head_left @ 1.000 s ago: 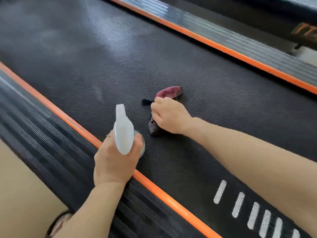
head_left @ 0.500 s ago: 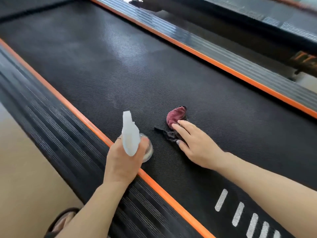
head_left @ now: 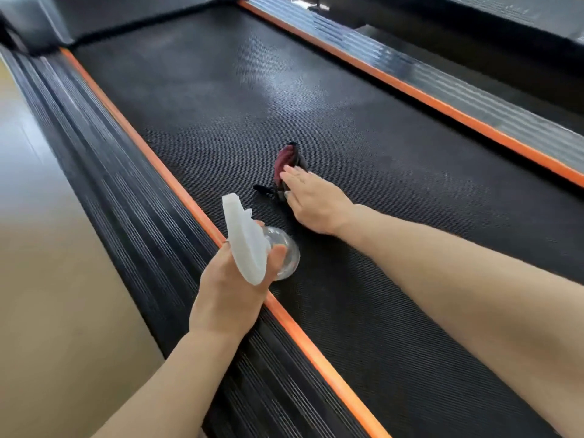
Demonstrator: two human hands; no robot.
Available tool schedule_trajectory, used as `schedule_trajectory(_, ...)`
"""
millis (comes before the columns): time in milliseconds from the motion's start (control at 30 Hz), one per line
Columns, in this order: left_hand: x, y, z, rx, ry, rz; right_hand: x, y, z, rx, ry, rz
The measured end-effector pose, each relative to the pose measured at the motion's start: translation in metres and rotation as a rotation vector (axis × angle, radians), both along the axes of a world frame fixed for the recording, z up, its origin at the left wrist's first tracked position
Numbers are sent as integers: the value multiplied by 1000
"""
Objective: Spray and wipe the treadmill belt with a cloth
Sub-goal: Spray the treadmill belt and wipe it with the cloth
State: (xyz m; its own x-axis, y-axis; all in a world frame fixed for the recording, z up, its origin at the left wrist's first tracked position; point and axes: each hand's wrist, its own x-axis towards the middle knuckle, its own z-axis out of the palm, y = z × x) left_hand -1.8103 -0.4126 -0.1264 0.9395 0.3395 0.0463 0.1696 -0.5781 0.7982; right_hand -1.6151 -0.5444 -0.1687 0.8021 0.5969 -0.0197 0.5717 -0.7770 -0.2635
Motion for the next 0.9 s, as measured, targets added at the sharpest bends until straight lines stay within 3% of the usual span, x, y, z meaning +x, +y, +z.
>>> schedule_trajectory(100, 3, 0, 0, -14, 44, 0, -27, -13, 2, 54, -9, 6)
schedule_trajectory(300, 3, 0, 0, -58, 80, 32, -175, -133, 23, 18, 81, 188)
schedule_trajectory(467, 3, -1, 0, -34, 81, 9, -145, -125, 28, -87, 43, 254)
schedule_trajectory(567, 3, -2, 2, 9, 52, 1, -96, -80, 17, -80, 8, 152)
schedule_trajectory(700, 3, 0, 2, 106, 11, -26, -60, -15, 13, 33, 56, -144)
schedule_trajectory(900, 5, 1, 3, 44, 140, -60, -171, -65, 21, 182, 182, -210)
